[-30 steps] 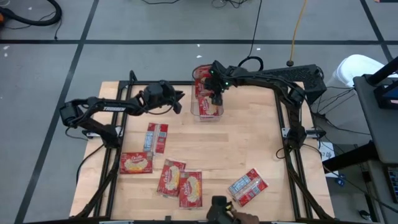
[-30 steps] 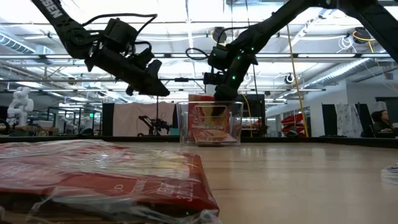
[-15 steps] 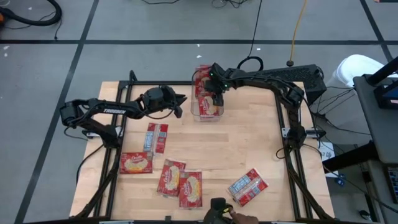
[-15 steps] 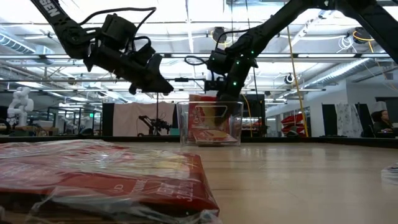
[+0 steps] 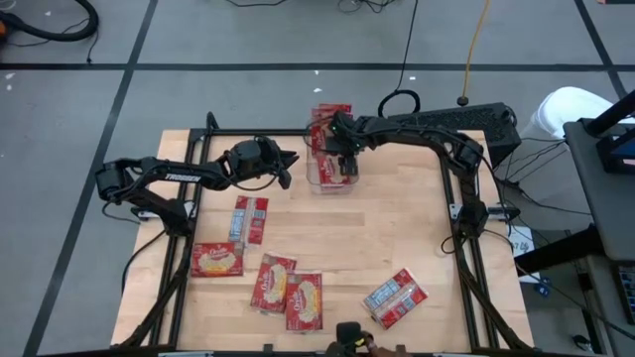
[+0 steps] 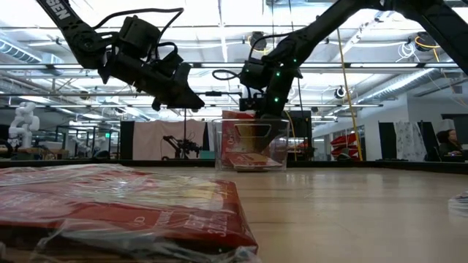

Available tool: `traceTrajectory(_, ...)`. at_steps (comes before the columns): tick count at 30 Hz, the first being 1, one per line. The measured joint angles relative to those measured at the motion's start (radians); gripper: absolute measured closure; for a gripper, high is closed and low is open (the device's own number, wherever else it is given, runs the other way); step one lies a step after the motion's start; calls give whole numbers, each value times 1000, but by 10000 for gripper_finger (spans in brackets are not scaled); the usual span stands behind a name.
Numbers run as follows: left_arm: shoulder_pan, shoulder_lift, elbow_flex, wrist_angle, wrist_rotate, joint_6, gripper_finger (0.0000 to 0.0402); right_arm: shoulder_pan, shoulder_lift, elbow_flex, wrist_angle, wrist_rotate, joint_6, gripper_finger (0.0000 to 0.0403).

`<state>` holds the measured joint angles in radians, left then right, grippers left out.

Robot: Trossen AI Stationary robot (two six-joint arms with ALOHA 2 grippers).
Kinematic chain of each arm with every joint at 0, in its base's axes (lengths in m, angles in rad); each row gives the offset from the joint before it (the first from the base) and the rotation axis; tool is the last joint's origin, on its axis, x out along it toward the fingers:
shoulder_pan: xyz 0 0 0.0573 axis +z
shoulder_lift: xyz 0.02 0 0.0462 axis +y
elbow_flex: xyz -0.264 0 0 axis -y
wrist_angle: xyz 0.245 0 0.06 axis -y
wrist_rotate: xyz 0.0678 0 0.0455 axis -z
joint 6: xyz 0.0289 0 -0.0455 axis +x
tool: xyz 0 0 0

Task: Sort popcorn bags into baskets
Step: Adjust the red popcorn pack in the transparent bin

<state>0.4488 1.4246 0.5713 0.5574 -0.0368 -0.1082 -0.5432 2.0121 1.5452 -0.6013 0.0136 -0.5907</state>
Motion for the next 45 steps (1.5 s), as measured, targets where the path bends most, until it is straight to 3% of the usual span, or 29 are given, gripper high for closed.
traceTrajectory(21, 0, 0, 0, 1, 0, 12, 321, 0, 72, 1, 25, -66, -74, 261)
traceTrajectory(32, 0, 0, 1, 1, -1, 20, 321, 4, 107, 4, 37, -70, -101, 395)
traceTrajectory(45, 0, 0, 1, 0, -1, 22, 321, 15, 0, -2, 47, -35, -109, 403)
